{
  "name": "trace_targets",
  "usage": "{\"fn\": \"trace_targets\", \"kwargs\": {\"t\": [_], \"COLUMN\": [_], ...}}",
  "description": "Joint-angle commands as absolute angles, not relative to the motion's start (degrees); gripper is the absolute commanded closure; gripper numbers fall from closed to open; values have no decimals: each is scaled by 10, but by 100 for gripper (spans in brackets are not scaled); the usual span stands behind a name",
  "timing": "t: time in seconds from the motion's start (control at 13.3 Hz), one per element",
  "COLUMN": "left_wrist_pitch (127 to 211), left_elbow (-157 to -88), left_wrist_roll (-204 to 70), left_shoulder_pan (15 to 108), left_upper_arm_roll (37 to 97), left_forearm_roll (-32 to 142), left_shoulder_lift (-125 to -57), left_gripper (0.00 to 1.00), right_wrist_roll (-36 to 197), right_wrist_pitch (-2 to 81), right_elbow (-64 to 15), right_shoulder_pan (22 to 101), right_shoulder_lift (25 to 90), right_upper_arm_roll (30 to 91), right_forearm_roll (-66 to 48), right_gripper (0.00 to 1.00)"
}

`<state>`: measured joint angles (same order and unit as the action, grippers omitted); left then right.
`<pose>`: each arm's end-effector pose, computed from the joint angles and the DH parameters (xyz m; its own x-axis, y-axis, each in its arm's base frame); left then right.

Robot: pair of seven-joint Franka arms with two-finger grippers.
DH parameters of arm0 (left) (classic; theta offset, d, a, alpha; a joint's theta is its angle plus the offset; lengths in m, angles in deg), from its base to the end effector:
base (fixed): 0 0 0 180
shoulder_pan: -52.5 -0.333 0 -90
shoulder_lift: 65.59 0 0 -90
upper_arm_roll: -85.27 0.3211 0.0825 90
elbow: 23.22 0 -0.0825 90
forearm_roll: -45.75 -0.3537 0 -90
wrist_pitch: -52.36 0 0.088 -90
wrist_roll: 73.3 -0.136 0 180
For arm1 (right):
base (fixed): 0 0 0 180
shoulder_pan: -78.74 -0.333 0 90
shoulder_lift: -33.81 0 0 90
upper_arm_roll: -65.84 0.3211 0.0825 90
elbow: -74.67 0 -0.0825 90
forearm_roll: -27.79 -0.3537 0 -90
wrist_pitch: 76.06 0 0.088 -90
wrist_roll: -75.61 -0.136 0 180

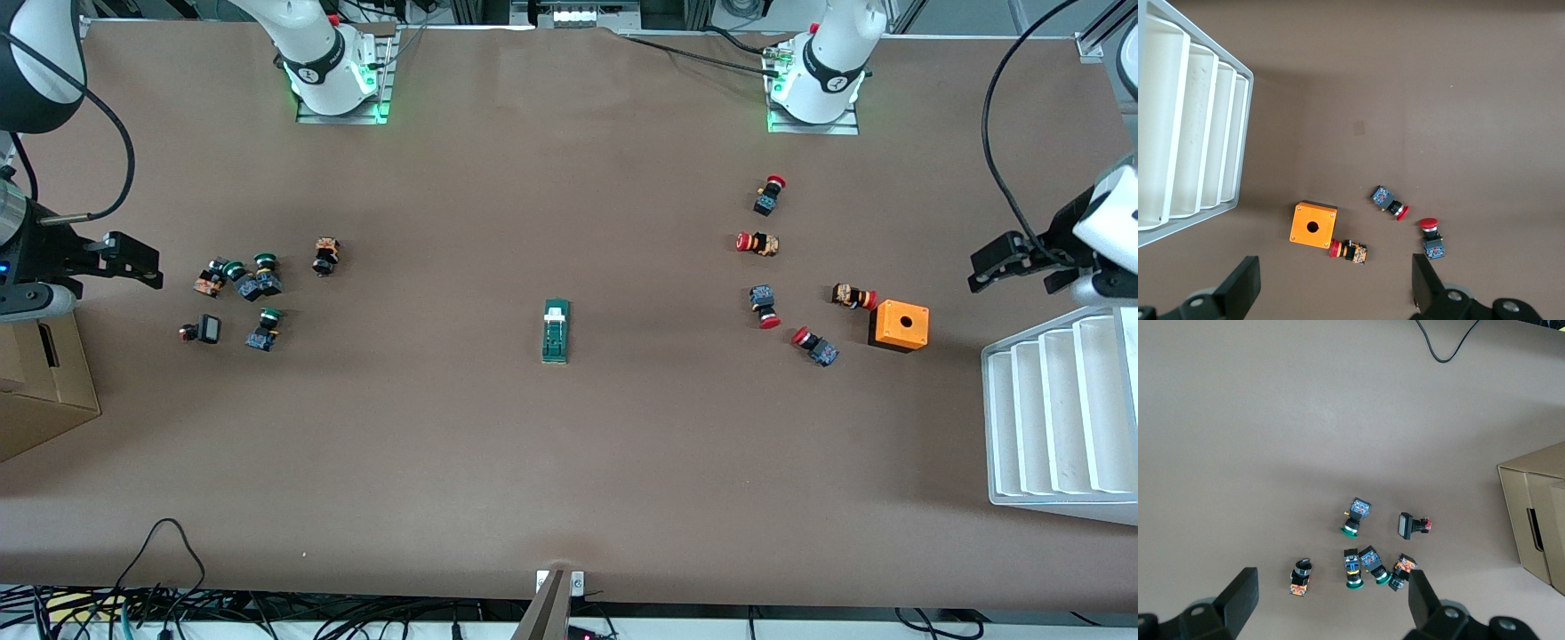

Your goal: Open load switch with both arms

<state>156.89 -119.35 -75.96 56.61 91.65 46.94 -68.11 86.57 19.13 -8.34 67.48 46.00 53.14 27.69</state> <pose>0.5597 0.0188 0.5524 0.9946 -0.0024 0.1033 -0.0036 -0.9999 0.0109 0.5952 -0.0019 0.5463 0.9854 0.1700 -0.0037 0.1700 -0.9844 0.0448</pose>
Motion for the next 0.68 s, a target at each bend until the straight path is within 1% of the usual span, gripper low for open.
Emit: {"fn": "trace_targets", "kwargs": {"t": [0.0,0.6], "left_wrist_pitch": [1577,1583], "left_elbow": [-1220,-1240], "left_wrist_roll": [-766,-749], "left_shoulder_pan": [575,581], "left_upper_arm_roll": [925,926], "left_forearm_roll": [483,483], "left_shoulder_lift": [-647,-638], "left_gripper": [0,0], "right_wrist_roll": [874,877], "right_wrist_pitch": [184,183], "right_elbow": [-81,-81], "right_shoulder_pan": [676,675], "right_shoulder_lift": [453,453], "right_upper_arm_roll": [537,537], "right_forearm_roll": [280,283], "right_gripper": [1,1]}}
